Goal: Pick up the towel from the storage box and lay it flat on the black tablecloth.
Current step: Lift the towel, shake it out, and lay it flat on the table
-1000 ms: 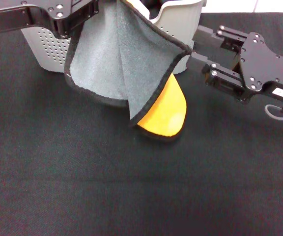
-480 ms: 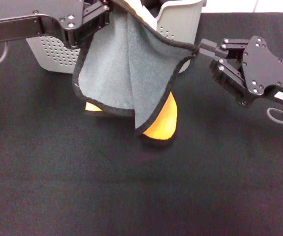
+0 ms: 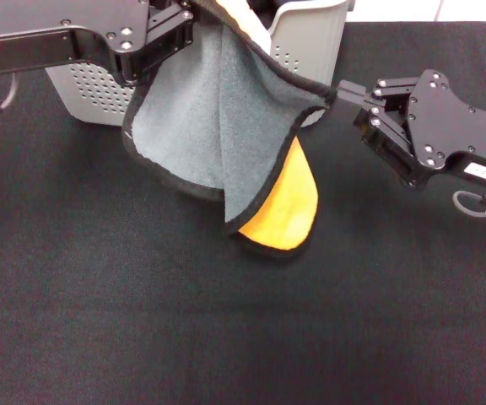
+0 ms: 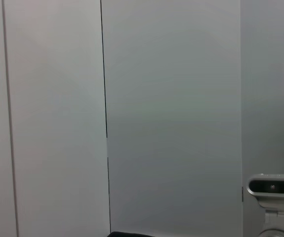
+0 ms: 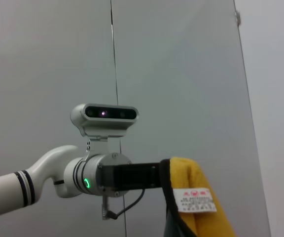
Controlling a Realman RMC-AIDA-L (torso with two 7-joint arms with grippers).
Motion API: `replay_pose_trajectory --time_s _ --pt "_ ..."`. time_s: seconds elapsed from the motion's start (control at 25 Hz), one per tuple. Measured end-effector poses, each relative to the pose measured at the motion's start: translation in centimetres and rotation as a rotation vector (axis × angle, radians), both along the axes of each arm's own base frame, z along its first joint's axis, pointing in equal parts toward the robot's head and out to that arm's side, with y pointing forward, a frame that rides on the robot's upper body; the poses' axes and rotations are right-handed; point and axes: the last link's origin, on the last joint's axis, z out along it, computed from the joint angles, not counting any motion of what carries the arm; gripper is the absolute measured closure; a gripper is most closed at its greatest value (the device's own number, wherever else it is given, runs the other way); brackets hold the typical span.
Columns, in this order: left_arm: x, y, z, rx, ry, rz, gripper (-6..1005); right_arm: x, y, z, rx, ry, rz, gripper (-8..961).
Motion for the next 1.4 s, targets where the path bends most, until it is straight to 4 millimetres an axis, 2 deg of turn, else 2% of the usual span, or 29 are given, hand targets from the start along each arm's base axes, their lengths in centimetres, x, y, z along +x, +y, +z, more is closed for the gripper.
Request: replay_pose_trajectory --time_s 0.36,1.4 --pt "0.0 0.0 0.0 -0.003 -0.001 -0.001 968 0.4 0.2 -0.2 -0.009 -0.01 -0.04 794" --pt "0.5 -0.2 -0.6 -0.028 0.001 -0.019 968 0.1 0.9 -1.2 -0.047 -0.056 -0.074 807"
